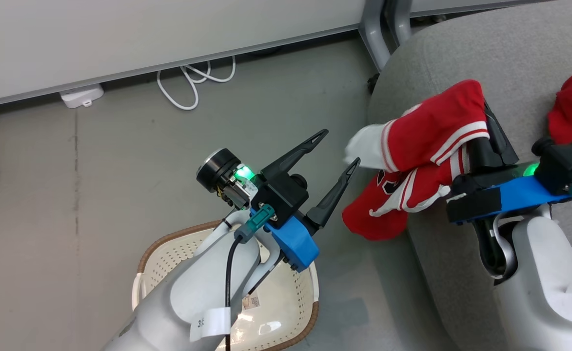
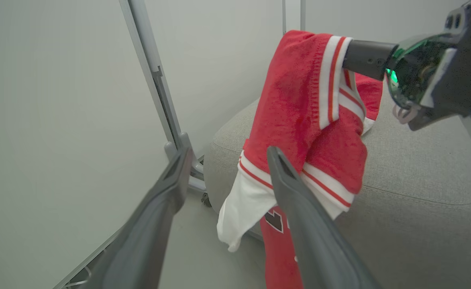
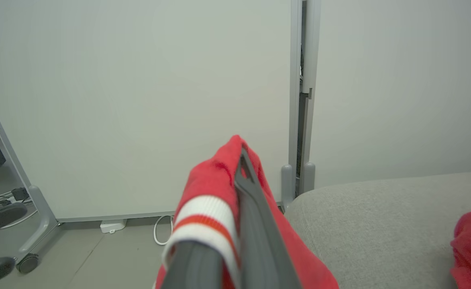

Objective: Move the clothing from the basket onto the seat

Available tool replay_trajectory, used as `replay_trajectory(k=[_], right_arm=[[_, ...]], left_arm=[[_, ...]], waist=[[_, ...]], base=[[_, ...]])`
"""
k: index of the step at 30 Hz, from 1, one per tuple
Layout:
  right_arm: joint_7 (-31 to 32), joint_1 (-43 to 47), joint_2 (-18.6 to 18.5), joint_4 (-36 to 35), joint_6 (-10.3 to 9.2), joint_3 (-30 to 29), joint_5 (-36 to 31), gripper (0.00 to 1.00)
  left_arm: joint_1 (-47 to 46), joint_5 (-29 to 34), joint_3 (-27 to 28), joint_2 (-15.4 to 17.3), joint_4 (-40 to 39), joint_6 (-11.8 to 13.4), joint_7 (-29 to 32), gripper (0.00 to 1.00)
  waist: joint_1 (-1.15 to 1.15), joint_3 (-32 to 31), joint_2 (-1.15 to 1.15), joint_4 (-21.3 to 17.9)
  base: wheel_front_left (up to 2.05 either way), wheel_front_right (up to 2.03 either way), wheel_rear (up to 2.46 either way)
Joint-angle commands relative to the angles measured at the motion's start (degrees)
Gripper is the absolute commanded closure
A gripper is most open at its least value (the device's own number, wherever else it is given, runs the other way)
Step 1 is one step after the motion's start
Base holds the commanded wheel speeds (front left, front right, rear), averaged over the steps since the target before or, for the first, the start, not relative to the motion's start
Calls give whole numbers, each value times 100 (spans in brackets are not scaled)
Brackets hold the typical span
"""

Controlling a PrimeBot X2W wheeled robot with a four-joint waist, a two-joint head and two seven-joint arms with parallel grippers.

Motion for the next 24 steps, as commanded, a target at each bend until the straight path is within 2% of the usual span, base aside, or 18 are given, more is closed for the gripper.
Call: replay_trajectory(k=[1,24], right_arm=[[-4,115,15,-84,1,-79,17,100],[-4,1089,118,-610,1,-955,35,100]], left_arm=[[60,22,25,56,-26,12,-29,0],[148,197,-156,144,-221,-1,-29,0]], waist=[[0,74,0,-128],[0,323,0,-1033]], base=[[0,0,0],[0,0,0]])
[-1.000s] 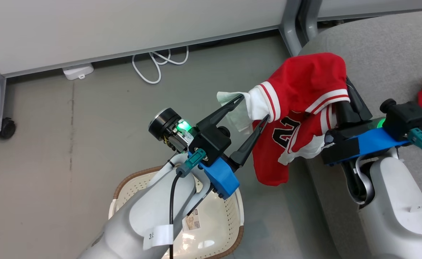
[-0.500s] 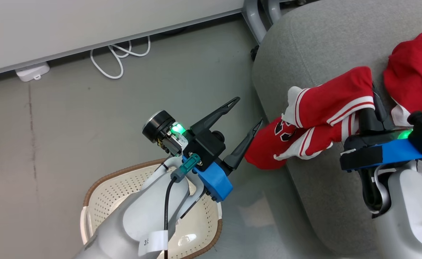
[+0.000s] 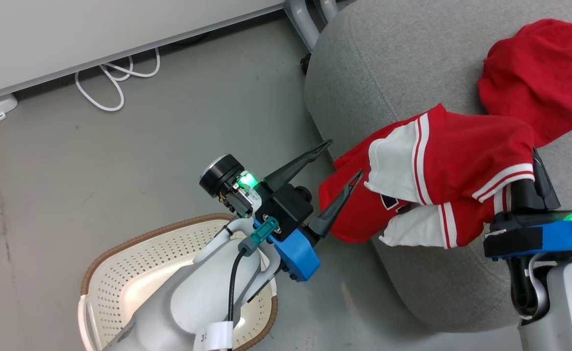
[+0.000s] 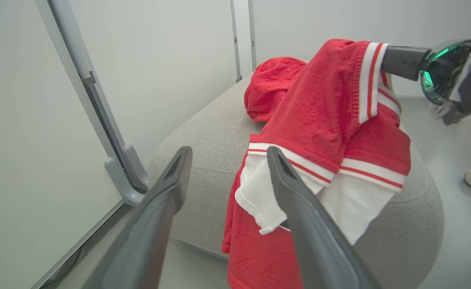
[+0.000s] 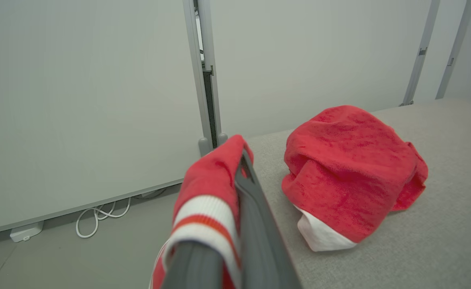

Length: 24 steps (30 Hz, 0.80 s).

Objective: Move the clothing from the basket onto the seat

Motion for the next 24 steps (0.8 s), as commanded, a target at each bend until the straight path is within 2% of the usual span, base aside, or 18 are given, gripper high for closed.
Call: replay_trajectory(k=[1,12,24], right_arm=[[-3,145,28,-51,1,-56,7,100],[-3,407,115,-107,1,-179,-28,100],[-4,163,112,-149,1,-66,-101,100]], left_arm=[[54,41,-6,-8,-20,-1,-29,0],[36,2,-95,-34,8,-7,-29,0],[-36,-27,-90,-48,-28,-11,-29,0]], waist=[[0,37,0,-64],[0,86,0,-177],[0,94,0,-136]], base=[[0,0,0],[0,0,0],[0,0,0]])
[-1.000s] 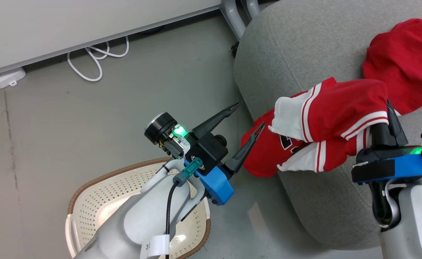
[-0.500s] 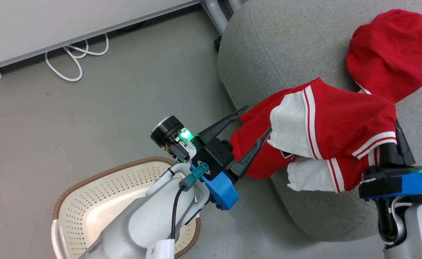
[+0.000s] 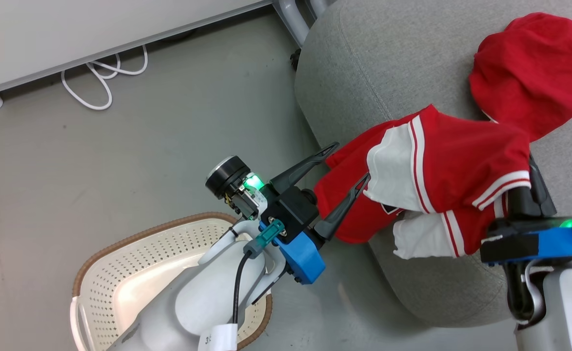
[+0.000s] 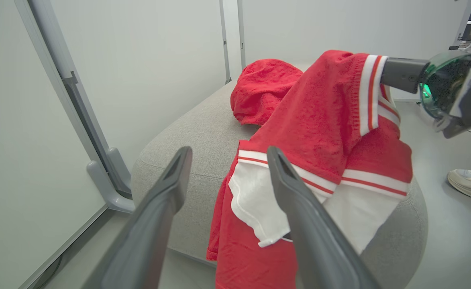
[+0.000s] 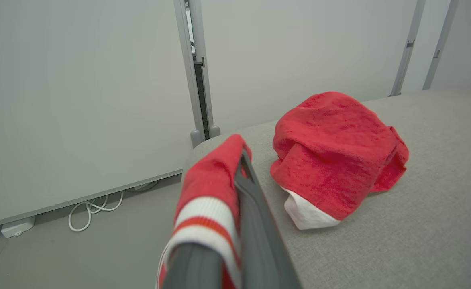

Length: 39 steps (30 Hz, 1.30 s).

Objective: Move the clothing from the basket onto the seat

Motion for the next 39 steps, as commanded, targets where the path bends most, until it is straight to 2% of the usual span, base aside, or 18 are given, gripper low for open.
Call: replay_trajectory(k=[1,11,19,25,31,34,37,39], right_arm=[[-4,-147,-50,-56,1,12,-28,100],[-4,-1337,-378,-306,1,166,-80,100],[-3,-2864,-848,-505,1,-292,-106,100],[-3,-3854,-1496,-485,1,-1035,-61,100],[-3,-4545,-2530,-21,1,-1632,-131,100],[-2,-4744,-2916,344,1,-1937,-110,100],[-3,-4815,-3215,660,1,-2212,-221,100],[-3,-4727,-3284,824,1,-2343,-316,100]], left_arm=[[-63,6,-8,8,-17,-9,-28,0],[-285,93,29,90,-81,-10,-29,0],[-639,213,-57,183,-85,-10,-29,0],[-893,266,-111,258,-72,-11,-26,0],[-1084,299,-149,396,-109,-10,14,0],[-1144,300,-157,465,-140,-10,44,0],[-1164,308,-184,537,-177,-9,65,0],[-1181,313,-198,566,-216,1,99,0]], waist=[[0,38,0,16],[0,529,0,76],[0,1264,0,158],[0,1704,0,143],[0,2045,0,89],[0,2173,0,62],[0,2277,0,45],[0,2334,0,32]], base=[[0,0,0],[0,0,0],[0,0,0],[0,0,0],[0,0,0],[0,0,0],[0,0,0],[0,0,0]])
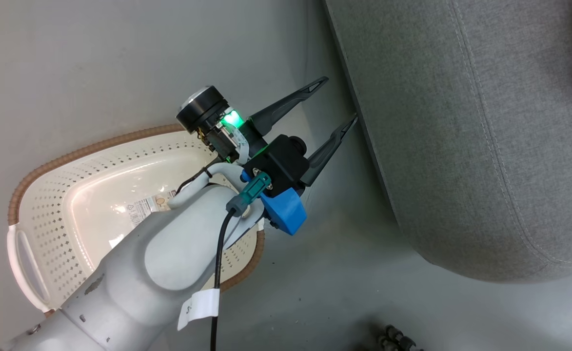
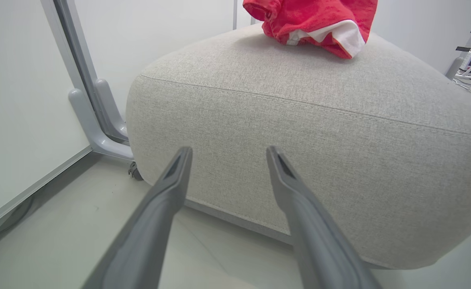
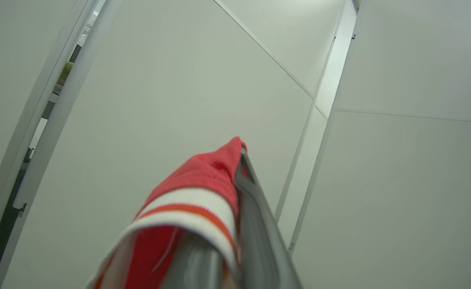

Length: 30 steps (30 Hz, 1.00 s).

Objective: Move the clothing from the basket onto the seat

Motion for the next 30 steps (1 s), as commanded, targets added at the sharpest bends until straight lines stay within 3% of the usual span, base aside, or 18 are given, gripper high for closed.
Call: replay_trajectory(k=[1,7,17,30], right_arm=[[-3,53,-2,83,1,-71,-78,100],[-3,604,512,126,1,-257,-318,100],[6,1266,1828,88,1,-319,-1004,100],[17,693,1777,1599,0,-265,-1236,100]], left_arm=[[-93,36,-23,64,-44,9,27,0],[-108,7,-53,120,-129,35,87,0],[-151,-26,-99,178,-286,79,181,0],[-240,-62,-116,279,-394,133,244,0]], waist=[[-1,58,0,-26],[-1,139,0,-87],[-1,275,0,-41],[-1,470,0,6]], base=[[0,0,0],[0,0,0],[0,0,0],[0,0,0]])
